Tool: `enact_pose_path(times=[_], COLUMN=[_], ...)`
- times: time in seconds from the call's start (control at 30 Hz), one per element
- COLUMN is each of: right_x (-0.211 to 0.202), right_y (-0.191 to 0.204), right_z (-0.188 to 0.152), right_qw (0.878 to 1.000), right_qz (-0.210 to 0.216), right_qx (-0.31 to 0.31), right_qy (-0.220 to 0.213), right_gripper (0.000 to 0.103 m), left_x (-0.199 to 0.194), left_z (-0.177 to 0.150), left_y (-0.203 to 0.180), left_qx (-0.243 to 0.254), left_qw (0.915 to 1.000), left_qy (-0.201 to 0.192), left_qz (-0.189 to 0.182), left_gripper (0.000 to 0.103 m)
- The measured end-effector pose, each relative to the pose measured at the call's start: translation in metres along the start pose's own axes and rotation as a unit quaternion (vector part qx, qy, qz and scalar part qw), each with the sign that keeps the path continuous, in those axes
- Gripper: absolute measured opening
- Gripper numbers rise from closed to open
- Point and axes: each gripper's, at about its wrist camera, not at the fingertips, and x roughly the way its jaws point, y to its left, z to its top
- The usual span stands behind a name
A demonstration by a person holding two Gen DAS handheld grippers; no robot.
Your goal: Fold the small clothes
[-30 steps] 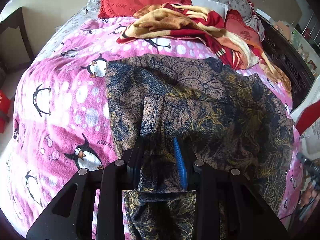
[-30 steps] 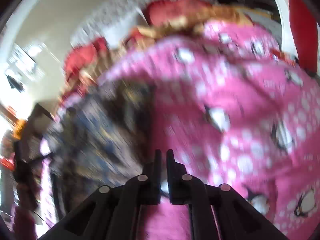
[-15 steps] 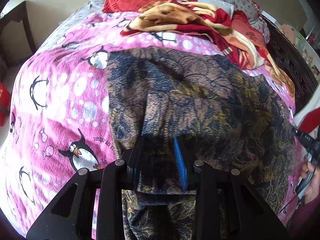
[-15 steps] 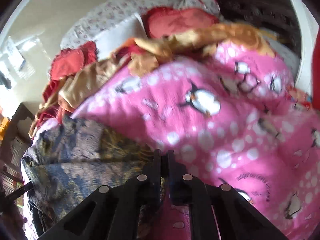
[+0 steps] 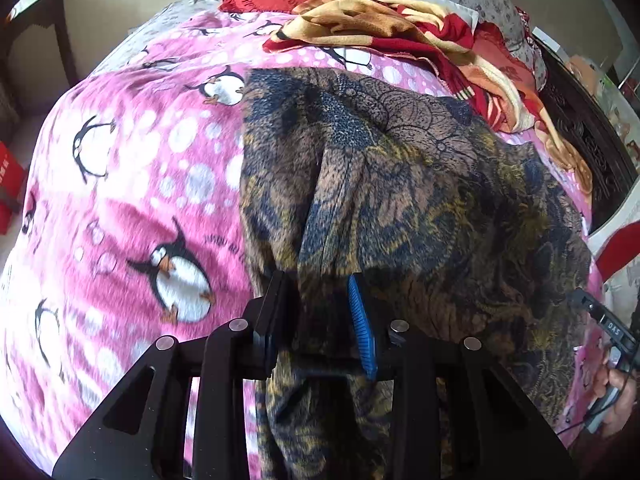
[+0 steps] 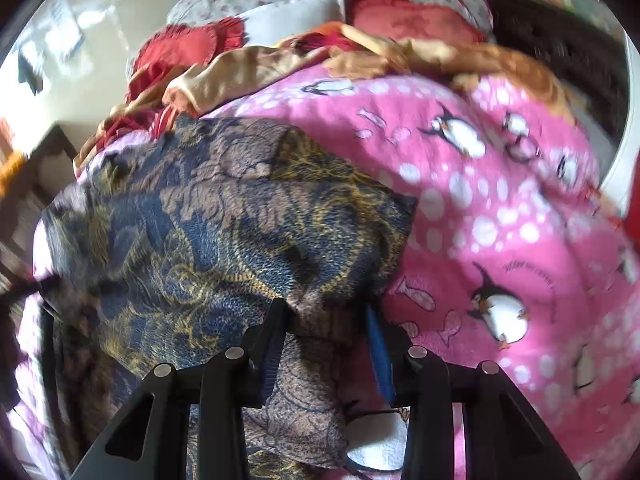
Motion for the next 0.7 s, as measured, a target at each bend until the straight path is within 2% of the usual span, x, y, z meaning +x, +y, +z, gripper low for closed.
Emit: enact_pose_path(times=[0.07,0.13,0.17,0.23,0.3,0.37,0.43,0.5,0.57,0.63,0.7], right_x=[-0.018,-0.037,-0.041,-0.04,-0.039,-0.045,-0.061,-0.081,-0.112,-0.141,-0.171], right_y=[-0.005,-0.002,0.001,0.007,0.01,0.006,0.001,0.001,0.001,0.0,-0.001], right_z=[0.0,-0.007,-0.012,-0.028,-0.042,-0.053,-0.067,-0.078,-0.091,-0.101,-0.112], right_qw=[1.0,1.0,1.0,0.999,0.998,0.998,0.994,0.988,0.978,0.969,0.967], right_qz=[0.009,0.002,0.005,0.021,0.013,0.028,0.079,0.122,0.179,0.217,0.227], right_qx=[0.024,0.01,0.0,-0.011,-0.011,-0.004,0.007,-0.008,-0.031,-0.044,-0.058], right_qy=[-0.004,-0.01,0.0,0.036,0.052,0.063,0.076,0.093,0.105,0.106,0.103], right_gripper=[0.036,0.038,0.04,0.043,0.043,0.043,0.045,0.048,0.048,0.053,0.071], left_x=[-0.016,-0.031,-0.037,-0.045,-0.054,-0.065,-0.075,-0.085,-0.094,-0.103,-0.109], left_z=[-0.007,-0.016,-0.022,-0.033,-0.047,-0.064,-0.081,-0.1,-0.118,-0.134,-0.151], left_y=[0.001,0.004,0.006,0.008,0.009,0.008,0.006,0.005,0.006,0.008,0.011], left_qx=[0.003,0.001,-0.003,-0.01,-0.014,-0.012,-0.002,0.006,0.012,0.01,0.001], left_qw=[0.9999,0.9998,0.9997,0.9996,0.9996,0.9994,0.9994,0.9993,0.9988,0.9985,0.9981], left_qy=[-0.007,-0.013,-0.015,-0.012,-0.009,-0.007,0.002,0.008,0.018,0.024,0.034], left_qz=[-0.009,-0.014,-0.019,-0.024,-0.025,-0.032,-0.035,-0.037,-0.045,-0.048,-0.052], left_gripper=[0.032,0.045,0.047,0.048,0.048,0.048,0.048,0.048,0.048,0.05,0.06])
